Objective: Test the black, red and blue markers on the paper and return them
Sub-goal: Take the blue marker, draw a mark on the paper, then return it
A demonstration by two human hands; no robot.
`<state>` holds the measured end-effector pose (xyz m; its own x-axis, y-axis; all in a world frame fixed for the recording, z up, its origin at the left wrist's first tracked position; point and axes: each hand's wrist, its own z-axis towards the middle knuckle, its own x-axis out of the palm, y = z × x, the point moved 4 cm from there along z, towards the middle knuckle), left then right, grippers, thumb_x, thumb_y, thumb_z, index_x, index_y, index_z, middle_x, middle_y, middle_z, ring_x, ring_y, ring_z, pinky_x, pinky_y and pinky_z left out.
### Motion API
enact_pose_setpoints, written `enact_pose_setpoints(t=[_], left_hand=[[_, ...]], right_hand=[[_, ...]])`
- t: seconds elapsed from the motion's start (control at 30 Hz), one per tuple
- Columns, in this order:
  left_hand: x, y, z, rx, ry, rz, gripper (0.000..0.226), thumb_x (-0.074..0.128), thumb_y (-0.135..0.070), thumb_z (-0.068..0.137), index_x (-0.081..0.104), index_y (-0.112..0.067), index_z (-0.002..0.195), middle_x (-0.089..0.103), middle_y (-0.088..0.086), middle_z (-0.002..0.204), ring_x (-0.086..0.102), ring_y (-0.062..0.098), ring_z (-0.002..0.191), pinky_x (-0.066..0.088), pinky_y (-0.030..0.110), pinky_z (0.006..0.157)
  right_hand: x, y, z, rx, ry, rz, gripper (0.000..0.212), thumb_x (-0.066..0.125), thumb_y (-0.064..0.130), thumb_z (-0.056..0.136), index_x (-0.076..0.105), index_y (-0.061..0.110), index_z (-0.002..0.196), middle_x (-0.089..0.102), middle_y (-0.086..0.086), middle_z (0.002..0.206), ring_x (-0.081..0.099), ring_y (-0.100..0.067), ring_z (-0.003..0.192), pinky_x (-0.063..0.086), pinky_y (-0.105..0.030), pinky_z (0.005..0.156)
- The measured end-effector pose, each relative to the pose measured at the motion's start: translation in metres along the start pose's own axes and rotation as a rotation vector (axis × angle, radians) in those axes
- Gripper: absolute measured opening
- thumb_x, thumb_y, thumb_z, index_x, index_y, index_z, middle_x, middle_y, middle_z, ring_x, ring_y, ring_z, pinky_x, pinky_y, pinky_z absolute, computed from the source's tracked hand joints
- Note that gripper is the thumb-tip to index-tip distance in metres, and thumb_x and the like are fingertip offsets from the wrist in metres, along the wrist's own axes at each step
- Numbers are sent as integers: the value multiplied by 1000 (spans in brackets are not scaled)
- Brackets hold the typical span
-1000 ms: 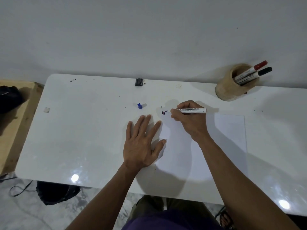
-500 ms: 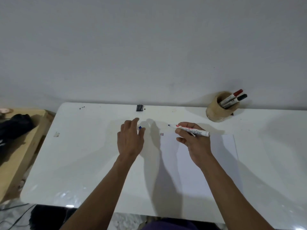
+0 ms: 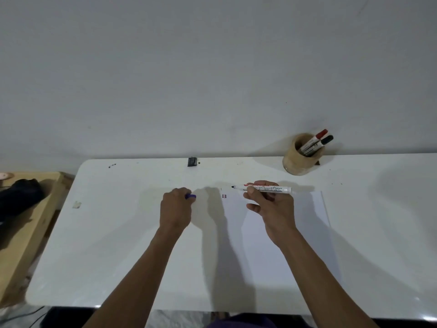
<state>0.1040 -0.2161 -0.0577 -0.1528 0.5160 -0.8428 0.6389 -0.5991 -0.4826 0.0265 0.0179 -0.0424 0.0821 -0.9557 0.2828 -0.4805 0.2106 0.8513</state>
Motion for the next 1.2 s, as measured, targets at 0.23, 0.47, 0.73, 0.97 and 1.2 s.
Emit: enact_pose_setpoints(t=[0.23, 0.47, 0.73, 0.97, 1.2], left_hand=[[-31, -7, -74, -3, -12, -767, 15, 71, -14, 91, 78, -27, 87, 75, -17, 78, 64, -1, 72, 50, 16, 65], [-46, 2, -130, 7, 5, -1041, 12, 70, -16, 91, 79, -24, 94, 76, -10, 89, 65, 9, 85, 57, 37, 79], [-51, 10, -168, 74, 50, -996, 19, 71, -16, 90, 80, -33, 90, 77, -3, 91, 63, 11, 84, 58, 48, 86], [-54, 7, -180, 129, 53, -966, 20, 72, -14, 90, 80, -32, 89, 77, -6, 91, 64, 8, 85, 57, 50, 87], [-52, -1, -184, 204, 102, -932, 12, 71, -14, 91, 78, -23, 92, 77, -8, 90, 65, 6, 85, 56, 39, 81]], right_hand=[[36, 25, -49, -152, 87, -81, 8, 65, 20, 99, 69, 13, 98, 78, 2, 85, 74, -17, 77, 58, -28, 61], [52, 25, -112, -289, 107, -216, 14, 67, 24, 97, 70, 11, 100, 79, 2, 85, 75, -13, 75, 62, -29, 64], [49, 7, -155, -295, 95, -290, 13, 69, 25, 95, 72, 14, 101, 80, 6, 84, 76, -11, 75, 63, -29, 65], [47, 4, -172, -304, 81, -292, 11, 71, 26, 94, 72, 16, 98, 79, 5, 83, 76, -11, 76, 62, -28, 64], [33, 0, -181, -276, 41, -245, 13, 73, 23, 93, 74, 12, 99, 80, 2, 84, 76, -13, 77, 62, -29, 64]])
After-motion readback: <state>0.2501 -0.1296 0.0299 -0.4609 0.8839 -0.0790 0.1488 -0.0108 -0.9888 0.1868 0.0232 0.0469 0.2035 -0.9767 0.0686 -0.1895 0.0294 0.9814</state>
